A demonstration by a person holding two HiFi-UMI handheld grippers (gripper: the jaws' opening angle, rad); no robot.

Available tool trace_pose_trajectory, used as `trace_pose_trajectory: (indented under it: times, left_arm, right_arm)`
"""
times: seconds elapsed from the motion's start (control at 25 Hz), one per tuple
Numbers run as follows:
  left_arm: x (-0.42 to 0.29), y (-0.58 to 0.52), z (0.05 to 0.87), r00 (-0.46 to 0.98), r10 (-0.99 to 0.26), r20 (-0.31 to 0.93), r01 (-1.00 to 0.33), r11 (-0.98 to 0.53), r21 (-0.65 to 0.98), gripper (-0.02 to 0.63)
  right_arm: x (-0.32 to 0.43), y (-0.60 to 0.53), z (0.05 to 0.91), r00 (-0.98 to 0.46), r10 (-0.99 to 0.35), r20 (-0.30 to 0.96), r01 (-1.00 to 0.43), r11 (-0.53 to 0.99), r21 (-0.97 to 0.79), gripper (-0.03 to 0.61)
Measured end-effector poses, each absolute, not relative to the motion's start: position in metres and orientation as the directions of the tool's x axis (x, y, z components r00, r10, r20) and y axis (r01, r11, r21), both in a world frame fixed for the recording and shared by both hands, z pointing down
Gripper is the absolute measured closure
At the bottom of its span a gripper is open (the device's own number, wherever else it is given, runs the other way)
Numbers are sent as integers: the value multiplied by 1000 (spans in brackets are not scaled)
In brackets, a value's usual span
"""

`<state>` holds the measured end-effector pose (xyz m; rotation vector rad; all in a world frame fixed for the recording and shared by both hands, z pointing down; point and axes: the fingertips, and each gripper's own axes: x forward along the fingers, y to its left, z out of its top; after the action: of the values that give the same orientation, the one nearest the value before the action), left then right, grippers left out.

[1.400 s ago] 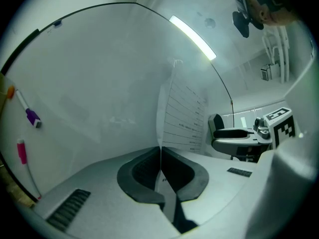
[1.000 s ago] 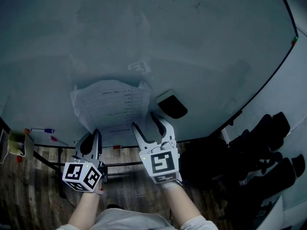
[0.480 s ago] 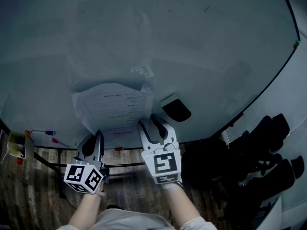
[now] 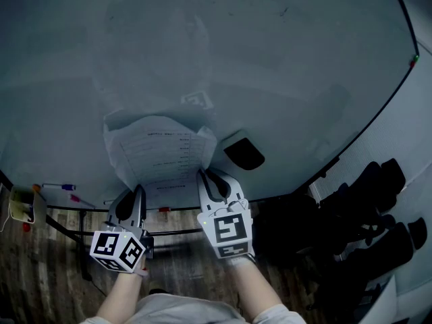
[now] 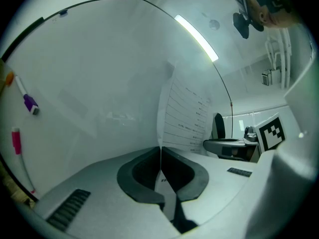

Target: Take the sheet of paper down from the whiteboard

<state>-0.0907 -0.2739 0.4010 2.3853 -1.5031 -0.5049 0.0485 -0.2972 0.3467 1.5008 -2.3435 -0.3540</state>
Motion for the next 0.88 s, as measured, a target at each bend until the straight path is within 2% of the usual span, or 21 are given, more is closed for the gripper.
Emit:
trace_pose_trajectory:
  times: [0.28,0.88]
  left_arm:
    - [-91,-263,396,405,-905,-130,-814,-422,399,598]
    - [-80,-221,413,424,-903,-71,-834,-420,359,598]
  right_arm:
    - [47,-293,341,-419,-896,149,-814,443,375,557]
    - [58,-259,360,-466,-867,177,-810,498,310,558]
